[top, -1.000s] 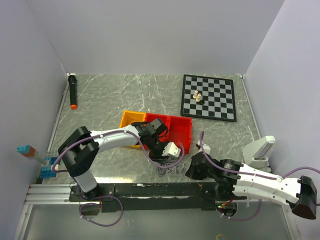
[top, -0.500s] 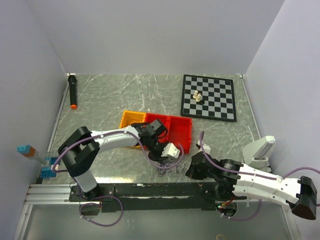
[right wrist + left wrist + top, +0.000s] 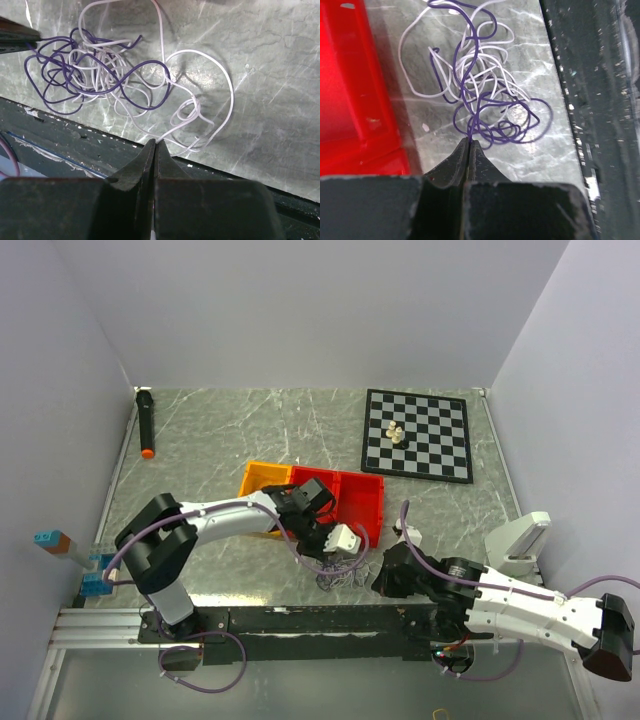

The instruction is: Untangle the cables

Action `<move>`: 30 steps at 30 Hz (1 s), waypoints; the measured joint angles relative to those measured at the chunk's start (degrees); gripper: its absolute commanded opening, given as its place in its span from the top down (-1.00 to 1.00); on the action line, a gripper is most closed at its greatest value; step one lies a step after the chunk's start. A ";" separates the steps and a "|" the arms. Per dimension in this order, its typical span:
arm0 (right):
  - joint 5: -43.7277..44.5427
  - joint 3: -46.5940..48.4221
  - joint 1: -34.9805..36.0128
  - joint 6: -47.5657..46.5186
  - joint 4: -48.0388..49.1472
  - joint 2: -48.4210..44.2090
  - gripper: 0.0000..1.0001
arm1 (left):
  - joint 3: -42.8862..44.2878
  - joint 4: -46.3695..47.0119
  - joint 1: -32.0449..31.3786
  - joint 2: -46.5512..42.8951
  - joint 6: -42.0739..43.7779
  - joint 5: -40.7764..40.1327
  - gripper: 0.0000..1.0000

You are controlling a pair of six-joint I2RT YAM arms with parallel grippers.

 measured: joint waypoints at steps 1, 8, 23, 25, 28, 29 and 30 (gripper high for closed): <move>0.04 0.13 -0.02 -0.02 -0.13 -0.07 1.00 | 0.37 -0.72 0.00 -0.26 -0.35 -0.22 0.98; 1.70 2.10 -0.63 -0.81 -1.79 -0.81 1.00 | 7.98 -12.22 1.18 -8.83 -4.26 -1.27 0.95; 5.53 4.59 -1.75 -1.49 -4.61 1.20 1.00 | 38.27 -30.42 6.32 -24.33 -12.00 -6.47 0.99; 5.51 4.52 -1.75 -1.46 -4.61 1.51 1.00 | 41.72 -29.62 6.40 -25.49 -13.88 -9.16 0.99; 5.38 4.02 -1.75 -1.36 -4.37 2.05 1.00 | 45.55 -27.19 6.43 -27.21 -16.76 -14.27 0.99; 5.29 3.56 -1.75 -1.25 -4.13 2.27 1.00 | 46.69 -26.27 6.43 -27.47 -17.44 -15.89 0.99; 5.14 2.93 -1.75 -1.14 -3.98 2.62 1.00 | 47.87 -24.94 6.45 -27.76 -17.99 -17.55 0.99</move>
